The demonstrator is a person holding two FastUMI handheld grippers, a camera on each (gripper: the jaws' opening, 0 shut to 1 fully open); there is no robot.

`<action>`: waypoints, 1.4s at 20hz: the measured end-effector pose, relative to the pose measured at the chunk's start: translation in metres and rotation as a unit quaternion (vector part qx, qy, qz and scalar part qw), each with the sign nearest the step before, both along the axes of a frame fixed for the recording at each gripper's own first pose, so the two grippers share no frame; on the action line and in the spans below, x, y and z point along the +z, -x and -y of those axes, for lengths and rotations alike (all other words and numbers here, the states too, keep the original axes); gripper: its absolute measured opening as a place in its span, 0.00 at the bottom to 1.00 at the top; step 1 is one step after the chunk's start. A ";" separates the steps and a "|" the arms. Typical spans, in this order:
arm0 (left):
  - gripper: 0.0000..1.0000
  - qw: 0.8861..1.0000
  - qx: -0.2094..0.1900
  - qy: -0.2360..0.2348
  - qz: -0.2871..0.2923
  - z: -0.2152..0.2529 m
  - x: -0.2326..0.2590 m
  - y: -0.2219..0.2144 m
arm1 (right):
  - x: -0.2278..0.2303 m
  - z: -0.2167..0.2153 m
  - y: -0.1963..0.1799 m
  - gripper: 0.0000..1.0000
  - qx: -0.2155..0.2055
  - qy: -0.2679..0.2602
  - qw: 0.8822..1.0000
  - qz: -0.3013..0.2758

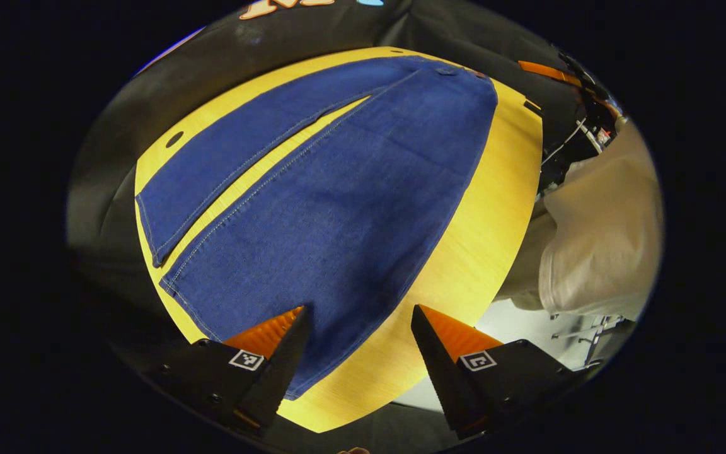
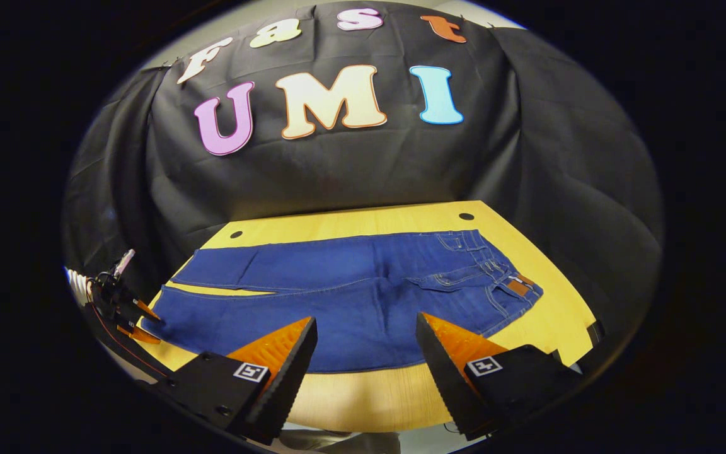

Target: Grasp the waist and the cuffs of the jeans and fold them to make the two legs overlap; first hold the waist and fold one-third of the jeans toward the cuffs, then hold the cuffs and fold the remaining one-third in the same direction to finish folding.

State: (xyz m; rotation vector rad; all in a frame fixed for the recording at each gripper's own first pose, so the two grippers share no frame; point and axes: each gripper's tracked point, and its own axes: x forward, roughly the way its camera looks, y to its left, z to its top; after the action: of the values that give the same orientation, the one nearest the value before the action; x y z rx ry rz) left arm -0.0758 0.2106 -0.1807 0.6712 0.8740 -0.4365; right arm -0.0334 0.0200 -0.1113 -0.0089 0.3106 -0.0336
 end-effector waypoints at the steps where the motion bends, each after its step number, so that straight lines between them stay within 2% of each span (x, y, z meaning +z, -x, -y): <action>1: 0.96 1.000 -0.003 -0.002 -0.001 -0.002 -0.003 -0.001 | -0.001 0.002 0.001 0.93 -0.003 0.002 1.000 -0.003; 2: 0.95 1.000 -0.006 -0.002 -0.005 -0.003 -0.005 0.000 | -0.004 0.003 0.002 0.93 -0.007 0.004 1.000 -0.007; 3: 0.95 1.000 -0.007 -0.005 -0.010 -0.005 -0.006 0.000 | -0.006 0.005 0.003 0.98 -0.009 0.004 1.000 -0.010; 4: 0.95 1.000 -0.010 -0.011 -0.012 -0.006 -0.008 -0.001 | -0.010 0.006 0.002 0.98 -0.011 0.004 1.000 -0.013; 5: 0.95 1.000 -0.012 -0.021 -0.010 -0.009 -0.007 -0.003 | -0.011 0.006 0.002 0.93 -0.014 0.001 1.000 -0.015; 6: 0.94 0.999 -0.015 -0.030 -0.011 -0.012 -0.009 -0.004 | -0.012 0.006 0.002 0.98 -0.016 -0.001 1.000 -0.015; 7: 0.92 0.999 -0.017 -0.032 -0.012 -0.012 -0.009 -0.005 | -0.013 0.005 0.001 0.93 -0.016 -0.004 1.000 -0.016; 8: 0.91 0.999 -0.017 -0.037 -0.017 -0.013 -0.010 -0.004 | -0.016 0.002 0.001 0.98 -0.014 -0.005 1.000 -0.018; 10: 0.91 0.999 -0.011 -0.043 -0.026 -0.013 -0.010 -0.002 | -0.023 0.001 -0.001 0.98 -0.011 -0.005 1.000 -0.026; 11: 0.88 0.998 -0.009 -0.047 -0.030 -0.013 -0.009 -0.003 | -0.024 0.000 -0.002 0.98 -0.010 -0.008 1.000 -0.028; 12: 0.91 0.998 -0.006 -0.051 -0.035 -0.015 -0.011 -0.002 | -0.024 -0.002 -0.003 0.98 -0.009 -0.012 1.000 -0.027; 13: 0.91 0.998 -0.004 -0.055 -0.039 -0.014 -0.010 -0.002 | -0.024 -0.002 -0.001 0.93 -0.007 -0.016 1.000 -0.026; 14: 0.91 0.997 -0.007 -0.064 -0.045 -0.013 -0.011 -0.002 | -0.025 -0.002 -0.001 0.98 -0.006 -0.018 0.999 -0.026; 17: 0.86 0.994 -0.016 -0.088 -0.062 -0.010 -0.012 -0.001 | -0.028 -0.004 -0.002 0.98 -0.002 -0.024 0.999 -0.031; 18: 0.84 0.993 -0.015 -0.093 -0.067 -0.010 -0.012 -0.001 | -0.029 -0.005 -0.002 0.93 -0.001 -0.026 0.999 -0.032; 19: 0.79 0.993 -0.016 -0.098 -0.071 -0.011 -0.011 -0.001 | -0.029 -0.005 -0.003 0.98 0.001 -0.028 0.999 -0.033; 20: 0.74 0.992 -0.017 -0.100 -0.072 -0.013 -0.010 -0.004 | -0.031 -0.005 -0.002 0.98 0.002 -0.029 0.999 -0.034; 21: 0.60 0.992 -0.016 -0.104 -0.074 -0.016 -0.012 -0.006 | -0.031 -0.005 -0.002 0.98 0.003 -0.029 0.999 -0.035; 22: 0.54 0.992 -0.018 -0.104 -0.073 -0.015 -0.010 -0.007 | -0.032 -0.006 -0.002 0.98 0.003 -0.029 0.999 -0.035; 25: 0.14 0.991 -0.033 -0.109 -0.066 -0.015 -0.008 -0.014 | -0.032 -0.006 -0.002 0.98 0.006 -0.026 0.999 -0.037; 28: 0.00 0.992 -0.032 -0.095 -0.070 -0.012 -0.007 -0.014 | -0.036 -0.010 -0.004 0.98 0.023 -0.016 0.999 -0.047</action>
State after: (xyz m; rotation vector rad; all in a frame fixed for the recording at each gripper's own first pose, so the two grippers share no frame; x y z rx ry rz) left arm -0.0618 0.2224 -0.1879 0.8535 1.0380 -0.4649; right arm -0.0295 0.0304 -0.1470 0.0142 0.4053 0.0168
